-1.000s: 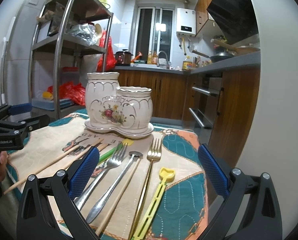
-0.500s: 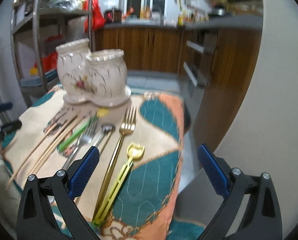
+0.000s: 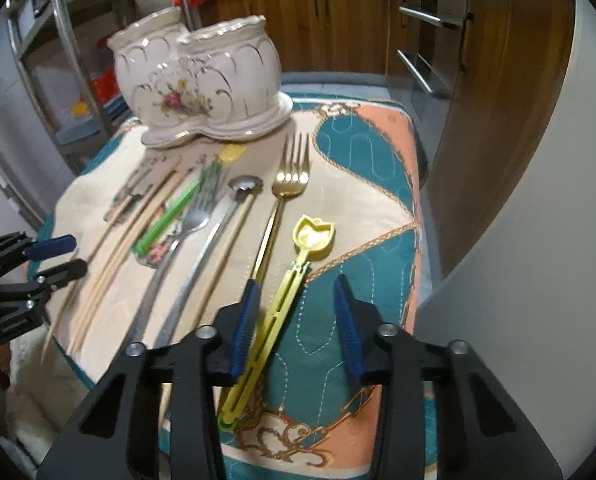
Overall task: Organize utensils
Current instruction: 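Grasp a wooden chopstick with the left tool while the right tool grasps the yellow tulip-topped utensil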
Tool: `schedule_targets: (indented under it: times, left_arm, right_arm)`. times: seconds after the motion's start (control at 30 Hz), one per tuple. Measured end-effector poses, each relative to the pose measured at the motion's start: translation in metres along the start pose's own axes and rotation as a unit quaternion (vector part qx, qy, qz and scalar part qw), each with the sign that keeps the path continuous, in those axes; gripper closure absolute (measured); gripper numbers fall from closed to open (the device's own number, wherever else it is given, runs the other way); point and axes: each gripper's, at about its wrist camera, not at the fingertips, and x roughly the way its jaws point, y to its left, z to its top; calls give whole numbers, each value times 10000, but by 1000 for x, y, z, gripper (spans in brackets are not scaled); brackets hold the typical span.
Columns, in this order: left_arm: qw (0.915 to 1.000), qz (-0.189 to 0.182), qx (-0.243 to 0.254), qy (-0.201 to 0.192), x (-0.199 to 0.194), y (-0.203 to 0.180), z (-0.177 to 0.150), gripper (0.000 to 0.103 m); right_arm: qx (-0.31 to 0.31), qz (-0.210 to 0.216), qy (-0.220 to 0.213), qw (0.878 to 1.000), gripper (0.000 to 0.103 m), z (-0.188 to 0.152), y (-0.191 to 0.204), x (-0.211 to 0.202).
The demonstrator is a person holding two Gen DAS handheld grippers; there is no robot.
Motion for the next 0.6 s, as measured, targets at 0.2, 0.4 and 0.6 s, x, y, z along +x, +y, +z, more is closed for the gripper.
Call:
schedule_targets:
  times: [0.2,0.4,0.6]
  left_arm:
    - [9999,-71,44,94,10,5,13,76]
    - [9996,-166,42,209,20,11,28,85]
    - [9995,-240,71,167,22,18,29,97]
  right_arm:
    - [-157,-60,251,9995,75,8,4,11]
    - [-229,9,392,9990,83,18,2,17]
    - [-277,64,267,9992,92,17,-2,13]
